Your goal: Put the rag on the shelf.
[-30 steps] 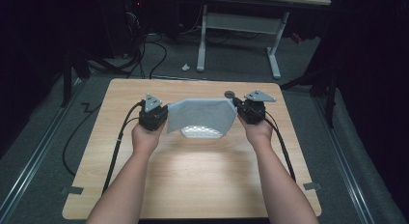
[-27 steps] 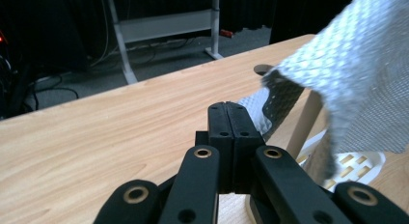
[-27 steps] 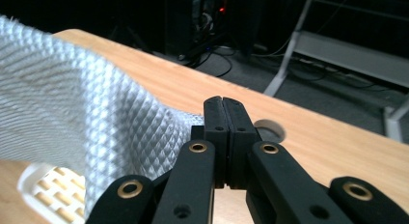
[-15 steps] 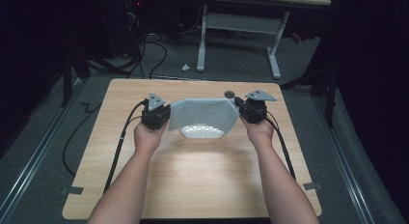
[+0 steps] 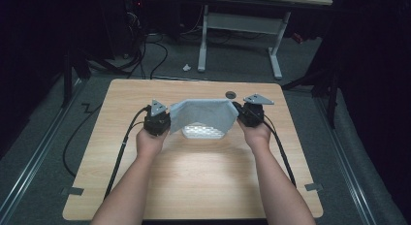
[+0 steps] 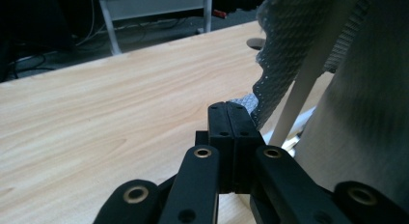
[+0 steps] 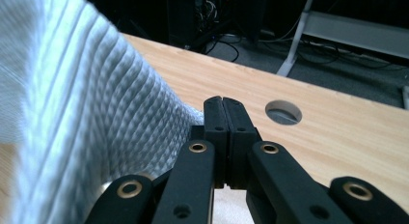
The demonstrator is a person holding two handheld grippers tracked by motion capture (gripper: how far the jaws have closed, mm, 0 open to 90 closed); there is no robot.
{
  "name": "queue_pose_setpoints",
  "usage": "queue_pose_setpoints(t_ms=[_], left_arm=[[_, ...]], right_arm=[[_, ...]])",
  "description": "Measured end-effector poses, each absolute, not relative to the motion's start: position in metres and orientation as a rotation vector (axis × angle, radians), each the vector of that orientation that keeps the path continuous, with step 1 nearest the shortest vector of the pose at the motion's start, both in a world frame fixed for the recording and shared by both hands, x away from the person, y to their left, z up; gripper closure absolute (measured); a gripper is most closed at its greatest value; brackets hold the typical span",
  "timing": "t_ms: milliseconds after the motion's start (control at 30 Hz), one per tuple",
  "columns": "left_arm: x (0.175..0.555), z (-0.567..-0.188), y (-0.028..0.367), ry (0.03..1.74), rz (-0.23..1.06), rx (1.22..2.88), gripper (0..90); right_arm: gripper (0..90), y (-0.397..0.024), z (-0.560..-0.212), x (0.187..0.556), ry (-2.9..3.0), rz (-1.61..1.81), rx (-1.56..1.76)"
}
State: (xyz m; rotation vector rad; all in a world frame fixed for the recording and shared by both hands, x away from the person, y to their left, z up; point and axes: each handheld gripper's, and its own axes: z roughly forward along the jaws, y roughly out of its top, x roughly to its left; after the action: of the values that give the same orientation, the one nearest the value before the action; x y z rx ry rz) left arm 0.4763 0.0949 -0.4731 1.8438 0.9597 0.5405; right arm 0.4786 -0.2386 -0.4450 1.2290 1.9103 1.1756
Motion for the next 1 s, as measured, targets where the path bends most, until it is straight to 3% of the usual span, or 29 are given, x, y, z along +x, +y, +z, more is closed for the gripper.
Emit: queue_pose_setpoints(t_ms=[667,1000], left_arm=[[0.471,-0.481,0.101,0.994,0.516,1.828,88.9],[0.474,-0.478,0.113,1.059,0.505,1.761,73.0]], right_arm=[[87.5,-0.236,-0.461,0.479,1.944,1.144,1.244],[77.9,-0.244,-0.452,0.479,1.9,1.15,1.235]])
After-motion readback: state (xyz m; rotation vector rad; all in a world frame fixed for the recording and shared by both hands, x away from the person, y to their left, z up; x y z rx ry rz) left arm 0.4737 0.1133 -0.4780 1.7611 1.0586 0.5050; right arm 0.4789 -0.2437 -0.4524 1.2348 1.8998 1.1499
